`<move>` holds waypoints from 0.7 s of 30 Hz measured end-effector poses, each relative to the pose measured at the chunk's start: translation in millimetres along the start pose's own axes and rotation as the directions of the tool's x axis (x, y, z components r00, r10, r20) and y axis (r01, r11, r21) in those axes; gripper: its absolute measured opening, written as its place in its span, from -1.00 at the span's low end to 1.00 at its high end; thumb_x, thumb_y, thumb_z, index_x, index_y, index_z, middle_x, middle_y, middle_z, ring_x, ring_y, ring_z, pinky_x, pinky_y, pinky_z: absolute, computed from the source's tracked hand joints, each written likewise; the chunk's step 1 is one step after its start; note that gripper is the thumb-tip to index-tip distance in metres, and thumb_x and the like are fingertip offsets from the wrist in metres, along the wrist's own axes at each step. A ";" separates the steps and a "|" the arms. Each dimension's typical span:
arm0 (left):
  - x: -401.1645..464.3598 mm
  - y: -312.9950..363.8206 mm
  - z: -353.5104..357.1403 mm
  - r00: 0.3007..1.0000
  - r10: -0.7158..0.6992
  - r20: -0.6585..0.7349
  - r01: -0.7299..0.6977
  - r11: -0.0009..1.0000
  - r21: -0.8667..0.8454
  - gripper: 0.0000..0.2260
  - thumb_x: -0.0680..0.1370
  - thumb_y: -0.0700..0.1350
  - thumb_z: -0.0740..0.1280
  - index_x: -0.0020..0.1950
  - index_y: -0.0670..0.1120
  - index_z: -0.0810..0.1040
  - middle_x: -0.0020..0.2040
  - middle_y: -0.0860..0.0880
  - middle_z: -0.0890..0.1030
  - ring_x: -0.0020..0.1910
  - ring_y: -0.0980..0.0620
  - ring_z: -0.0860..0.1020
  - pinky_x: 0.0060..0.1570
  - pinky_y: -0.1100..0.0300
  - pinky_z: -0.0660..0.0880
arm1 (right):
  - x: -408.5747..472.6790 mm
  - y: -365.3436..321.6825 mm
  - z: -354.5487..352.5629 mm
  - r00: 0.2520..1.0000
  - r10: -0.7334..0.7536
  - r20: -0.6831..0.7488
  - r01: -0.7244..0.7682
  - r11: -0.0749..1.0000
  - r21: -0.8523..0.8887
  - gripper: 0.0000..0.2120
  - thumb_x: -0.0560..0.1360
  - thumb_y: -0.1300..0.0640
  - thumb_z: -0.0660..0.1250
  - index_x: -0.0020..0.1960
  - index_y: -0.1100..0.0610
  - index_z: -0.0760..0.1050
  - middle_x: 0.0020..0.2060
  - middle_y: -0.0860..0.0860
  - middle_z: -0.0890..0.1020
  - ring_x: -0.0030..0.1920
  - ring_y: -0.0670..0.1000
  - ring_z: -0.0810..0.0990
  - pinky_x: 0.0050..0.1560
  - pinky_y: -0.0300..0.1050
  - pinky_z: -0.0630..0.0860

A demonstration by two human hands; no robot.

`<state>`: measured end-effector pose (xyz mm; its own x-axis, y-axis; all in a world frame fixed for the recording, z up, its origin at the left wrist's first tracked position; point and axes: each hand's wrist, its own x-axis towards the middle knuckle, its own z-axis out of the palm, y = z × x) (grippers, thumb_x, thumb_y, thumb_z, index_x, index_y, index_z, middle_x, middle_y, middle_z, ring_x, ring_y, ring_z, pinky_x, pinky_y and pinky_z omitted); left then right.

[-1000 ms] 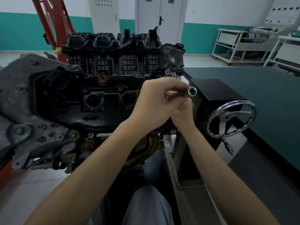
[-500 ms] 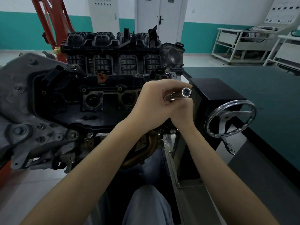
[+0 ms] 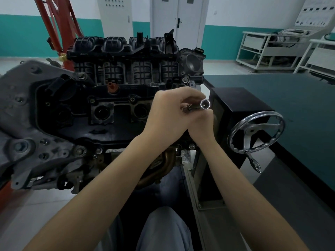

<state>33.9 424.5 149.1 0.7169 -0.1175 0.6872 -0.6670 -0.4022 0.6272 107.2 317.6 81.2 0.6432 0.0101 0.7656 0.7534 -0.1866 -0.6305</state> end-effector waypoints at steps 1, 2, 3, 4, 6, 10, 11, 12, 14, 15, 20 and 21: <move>0.5 -0.1 0.4 1.000 -0.010 -0.027 0.011 1.000 0.019 -0.80 0.39 -0.32 0.51 -0.02 -0.14 0.69 -0.14 0.04 0.67 -0.10 0.17 0.64 0.01 0.19 0.58 | 0.4 0.7 -0.9 1.000 0.013 0.001 -0.013 1.000 0.008 -0.71 0.37 0.37 0.31 -0.11 -0.01 0.55 -0.30 -0.40 0.59 -0.18 -0.39 0.58 -0.17 -0.51 0.44; 0.8 -0.1 0.7 0.999 -0.011 -0.040 0.012 0.999 0.031 -0.81 0.39 -0.31 0.50 -0.03 -0.14 0.69 -0.15 0.04 0.68 -0.11 0.16 0.65 0.01 0.18 0.59 | 0.6 2.1 -1.7 1.000 0.025 0.009 -0.025 1.000 0.014 -0.74 0.36 0.35 0.31 -0.11 0.01 0.56 -0.27 -0.35 0.60 -0.19 -0.35 0.59 -0.18 -0.47 0.45; 0.9 -0.1 0.6 0.999 -0.009 -0.040 0.010 1.000 0.029 -0.82 0.40 -0.32 0.49 -0.03 -0.15 0.70 -0.13 0.02 0.69 -0.09 0.15 0.65 0.02 0.17 0.59 | 0.6 3.8 -2.3 0.999 0.034 0.025 -0.035 0.999 0.012 -0.77 0.36 0.35 0.32 -0.11 0.05 0.57 -0.26 -0.27 0.61 -0.21 -0.30 0.60 -0.20 -0.44 0.45; 0.7 -0.2 0.0 1.000 -0.008 -0.026 0.009 1.000 0.005 -0.81 0.41 -0.33 0.48 -0.01 -0.15 0.69 -0.10 0.00 0.70 -0.07 0.13 0.66 0.04 0.15 0.59 | 0.4 4.6 -2.5 0.998 0.043 0.042 -0.043 0.999 0.005 -0.80 0.36 0.35 0.31 -0.12 0.09 0.57 -0.28 -0.17 0.60 -0.24 -0.27 0.59 -0.22 -0.40 0.44; -0.1 -1.2 -2.6 1.000 -0.001 0.031 0.002 0.998 -0.060 -0.77 0.43 -0.36 0.45 0.05 -0.16 0.67 -0.06 -0.03 0.70 -0.02 0.13 0.66 0.07 0.15 0.58 | 0.0 4.1 -1.8 0.997 0.051 0.056 -0.051 0.999 0.006 -0.85 0.40 0.30 0.31 -0.15 0.09 0.57 -0.30 -0.13 0.59 -0.26 -0.24 0.58 -0.24 -0.36 0.46; -0.4 -1.3 -4.8 0.989 0.011 0.146 0.000 0.997 -0.074 -0.75 0.43 -0.36 0.46 0.07 -0.15 0.66 -0.04 -0.04 0.69 0.00 0.12 0.65 0.10 0.14 0.57 | -0.3 -7.2 0.0 0.999 0.028 -0.015 -0.028 0.999 0.025 -0.89 0.38 0.06 0.26 -0.24 -0.10 0.54 -0.37 -0.24 0.60 -0.23 -0.29 0.60 -0.24 -0.49 0.45; 0.1 -1.3 -4.2 0.991 0.017 0.132 -0.011 0.999 -0.047 -0.77 0.41 -0.34 0.48 0.04 -0.15 0.67 -0.06 -0.02 0.69 -0.02 0.13 0.65 0.07 0.14 0.58 | -0.1 -8.9 0.5 0.999 0.029 -0.021 -0.029 0.999 0.032 -0.89 0.37 0.04 0.25 -0.25 -0.07 0.55 -0.36 -0.23 0.62 -0.23 -0.27 0.61 -0.25 -0.49 0.44; 0.3 -1.4 -3.4 0.995 0.021 0.100 -0.018 1.000 -0.026 -0.79 0.39 -0.32 0.50 -0.01 -0.14 0.68 -0.10 0.00 0.69 -0.07 0.14 0.65 0.03 0.14 0.59 | 0.2 -10.8 1.1 0.999 0.032 -0.016 -0.032 0.998 0.046 -0.90 0.37 0.04 0.25 -0.24 -0.10 0.54 -0.34 -0.28 0.62 -0.22 -0.30 0.60 -0.23 -0.51 0.43; 0.5 -2.2 -2.3 0.999 0.017 0.042 -0.016 1.000 -0.013 -0.83 0.38 -0.32 0.51 -0.06 -0.15 0.69 -0.16 0.01 0.68 -0.12 0.14 0.65 -0.02 0.12 0.59 | 1.0 -13.1 1.4 0.999 0.039 0.000 -0.039 0.997 0.069 -0.86 0.36 0.06 0.26 -0.18 -0.19 0.47 -0.28 -0.43 0.60 -0.20 -0.39 0.57 -0.21 -0.53 0.42; 0.4 -2.6 -1.9 0.999 0.020 0.037 -0.019 1.000 -0.015 -0.83 0.39 -0.33 0.50 -0.06 -0.15 0.69 -0.15 0.00 0.69 -0.11 0.14 0.65 -0.02 0.11 0.59 | 1.0 -13.0 1.4 0.999 0.045 0.012 -0.046 0.996 0.074 -0.86 0.37 0.06 0.27 -0.17 -0.20 0.45 -0.27 -0.44 0.59 -0.20 -0.39 0.56 -0.22 -0.53 0.42; -0.7 -0.5 -3.8 0.986 0.044 0.160 -0.032 0.996 -0.080 -0.74 0.45 -0.39 0.42 0.09 -0.16 0.65 -0.03 -0.06 0.69 0.02 0.10 0.64 0.11 0.09 0.57 | -0.9 -6.6 0.1 0.995 0.084 0.061 -0.089 0.993 0.080 -0.65 0.42 0.27 0.26 -0.23 -0.22 0.52 -0.22 -0.46 0.58 -0.19 -0.41 0.54 -0.20 -0.53 0.43; -0.5 0.0 -4.2 0.982 0.047 0.185 -0.032 0.996 -0.083 -0.73 0.45 -0.39 0.43 0.10 -0.16 0.64 -0.01 -0.06 0.68 0.04 0.09 0.64 0.13 0.09 0.56 | -0.8 -8.1 0.3 0.994 0.098 0.055 -0.103 0.991 0.082 -0.63 0.42 0.25 0.26 -0.22 -0.26 0.55 -0.22 -0.48 0.58 -0.19 -0.44 0.53 -0.20 -0.55 0.42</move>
<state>32.7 428.3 150.3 0.7102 -0.3024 0.6358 -0.7039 -0.3214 0.6334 100.6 319.4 85.7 0.7207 0.0460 0.6917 0.6920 -0.1055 -0.7141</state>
